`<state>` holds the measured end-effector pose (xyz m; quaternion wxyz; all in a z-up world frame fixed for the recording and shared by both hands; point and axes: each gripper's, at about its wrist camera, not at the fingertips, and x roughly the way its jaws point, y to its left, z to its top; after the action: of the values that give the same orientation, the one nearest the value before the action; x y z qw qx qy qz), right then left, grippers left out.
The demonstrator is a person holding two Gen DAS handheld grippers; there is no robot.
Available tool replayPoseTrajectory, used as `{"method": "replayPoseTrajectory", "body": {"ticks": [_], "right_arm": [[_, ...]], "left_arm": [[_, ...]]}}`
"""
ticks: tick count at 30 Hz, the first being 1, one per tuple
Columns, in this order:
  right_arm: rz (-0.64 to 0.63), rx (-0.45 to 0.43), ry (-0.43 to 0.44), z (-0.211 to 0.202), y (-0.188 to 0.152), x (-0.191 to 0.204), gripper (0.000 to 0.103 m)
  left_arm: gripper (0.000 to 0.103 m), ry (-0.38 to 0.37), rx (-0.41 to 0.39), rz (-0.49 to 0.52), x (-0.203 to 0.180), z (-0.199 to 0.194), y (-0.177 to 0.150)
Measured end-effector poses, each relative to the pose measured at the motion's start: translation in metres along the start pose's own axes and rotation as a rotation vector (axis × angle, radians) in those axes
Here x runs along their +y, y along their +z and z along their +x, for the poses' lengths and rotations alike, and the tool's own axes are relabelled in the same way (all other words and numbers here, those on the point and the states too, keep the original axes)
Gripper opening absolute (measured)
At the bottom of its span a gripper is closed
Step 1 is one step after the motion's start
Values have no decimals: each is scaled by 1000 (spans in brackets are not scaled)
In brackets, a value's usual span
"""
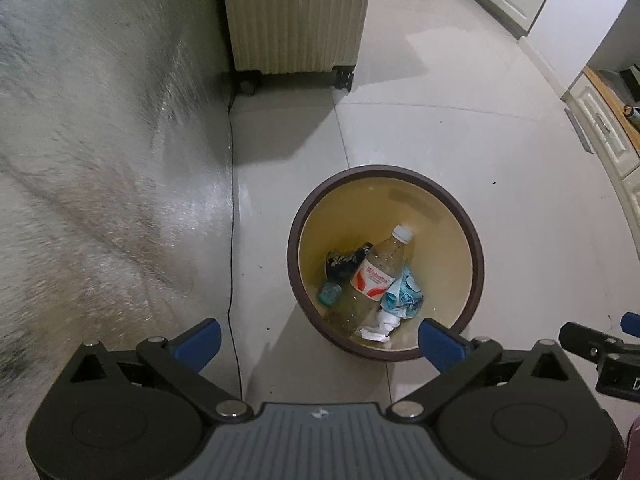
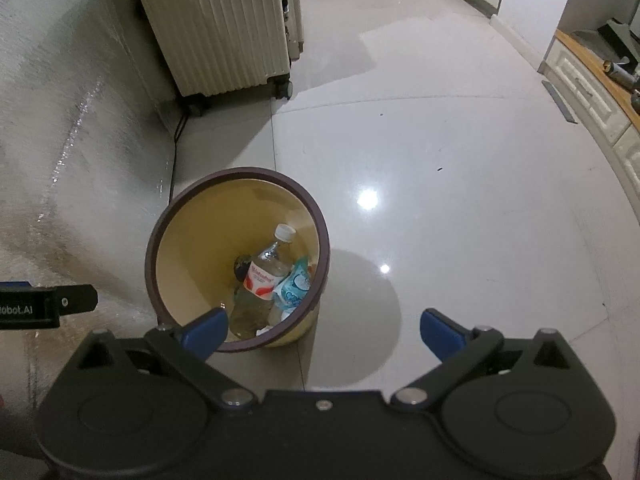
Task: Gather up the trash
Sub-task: 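Raise both tools from the wastebasket back toward the table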
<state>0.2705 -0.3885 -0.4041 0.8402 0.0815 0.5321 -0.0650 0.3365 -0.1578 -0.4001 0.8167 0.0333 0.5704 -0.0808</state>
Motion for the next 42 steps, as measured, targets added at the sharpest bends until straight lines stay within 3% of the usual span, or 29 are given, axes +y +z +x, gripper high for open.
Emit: {"method": "replayPoseTrajectory", "body": {"ticks": [8,26,33,42], "right_arm": [[22,-101,7,-66,-4,-4,103],[49,-412,-26,-251,-2,-3,103],[20,-543,10,-314,8,27,103],[-49,-653,74,-362,30,86,103]], "left_arm": [[103,-17,-80,26,-9,-59,-13],[103,-91,-408,63,-26,-254,-18],[103,-88,-561,49,-6,-333,-20],[103,3,-710,-6,54,-409,-25]]}}
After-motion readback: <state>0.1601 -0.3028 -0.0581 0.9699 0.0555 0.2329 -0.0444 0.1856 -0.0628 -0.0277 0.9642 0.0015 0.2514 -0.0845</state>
